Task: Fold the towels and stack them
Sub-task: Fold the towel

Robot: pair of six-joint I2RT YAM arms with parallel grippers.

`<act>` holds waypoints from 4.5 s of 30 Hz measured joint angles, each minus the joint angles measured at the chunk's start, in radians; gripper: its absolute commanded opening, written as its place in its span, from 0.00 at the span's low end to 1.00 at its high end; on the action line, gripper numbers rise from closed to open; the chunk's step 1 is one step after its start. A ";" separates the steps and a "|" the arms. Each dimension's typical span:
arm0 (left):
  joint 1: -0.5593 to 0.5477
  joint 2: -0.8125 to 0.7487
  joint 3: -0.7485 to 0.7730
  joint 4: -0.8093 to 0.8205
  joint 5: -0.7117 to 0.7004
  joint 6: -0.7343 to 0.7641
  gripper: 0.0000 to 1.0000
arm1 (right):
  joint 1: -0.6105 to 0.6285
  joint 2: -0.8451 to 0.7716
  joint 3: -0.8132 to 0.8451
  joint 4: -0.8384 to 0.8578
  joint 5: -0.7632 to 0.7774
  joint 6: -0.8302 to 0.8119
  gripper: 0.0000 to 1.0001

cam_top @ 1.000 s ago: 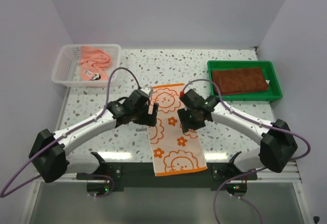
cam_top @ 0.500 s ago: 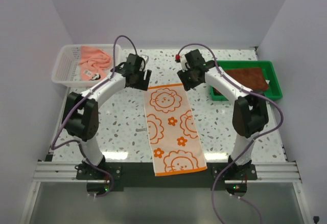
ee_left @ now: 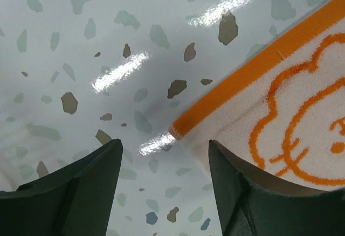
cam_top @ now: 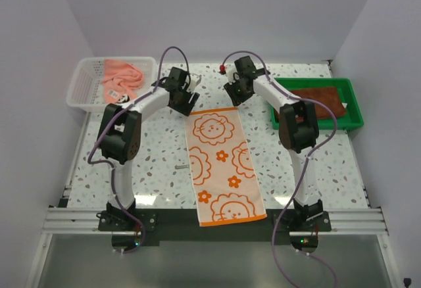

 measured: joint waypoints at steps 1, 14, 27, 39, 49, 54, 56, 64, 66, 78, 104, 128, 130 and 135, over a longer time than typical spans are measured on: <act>0.004 0.012 0.010 0.003 0.006 0.008 0.70 | 0.000 0.022 0.018 -0.002 -0.003 -0.003 0.40; 0.023 0.060 0.049 0.007 0.081 0.063 0.75 | 0.000 0.116 0.097 -0.059 -0.026 -0.028 0.41; 0.023 0.066 0.049 0.006 0.135 0.073 0.72 | 0.001 0.121 0.097 -0.076 -0.065 -0.047 0.00; 0.024 0.105 0.050 0.006 0.141 0.077 0.43 | 0.000 0.106 0.059 -0.041 -0.078 -0.048 0.00; 0.024 0.108 0.047 0.013 0.151 0.079 0.00 | 0.000 0.079 0.007 0.007 -0.072 -0.048 0.00; 0.026 0.108 0.047 0.014 0.164 0.081 0.00 | 0.000 0.072 0.000 0.014 -0.069 -0.048 0.00; 0.026 0.108 0.049 0.016 0.166 0.081 0.00 | 0.000 0.069 -0.004 0.015 -0.069 -0.046 0.00; 0.039 0.165 0.241 -0.006 0.118 0.061 0.00 | -0.003 0.068 0.045 0.008 -0.014 -0.006 0.00; 0.048 0.177 0.310 0.023 0.085 0.049 0.00 | -0.007 0.068 0.095 0.016 0.015 0.010 0.00; 0.070 0.124 0.297 0.211 -0.006 0.019 0.00 | -0.013 0.019 0.200 0.145 0.102 0.041 0.00; 0.033 -0.613 -0.557 0.011 0.175 -0.292 0.00 | 0.240 -0.592 -0.625 -0.003 0.053 0.263 0.00; 0.024 -0.710 -0.571 -0.101 0.164 -0.348 0.00 | 0.278 -0.692 -0.702 -0.007 0.023 0.377 0.00; 0.024 -0.708 -0.576 -0.112 0.176 -0.351 0.00 | 0.285 -0.696 -0.727 -0.001 0.019 0.394 0.00; 0.010 -0.677 -0.608 -0.130 0.216 -0.380 0.00 | 0.290 -0.695 -0.812 0.023 -0.006 0.433 0.00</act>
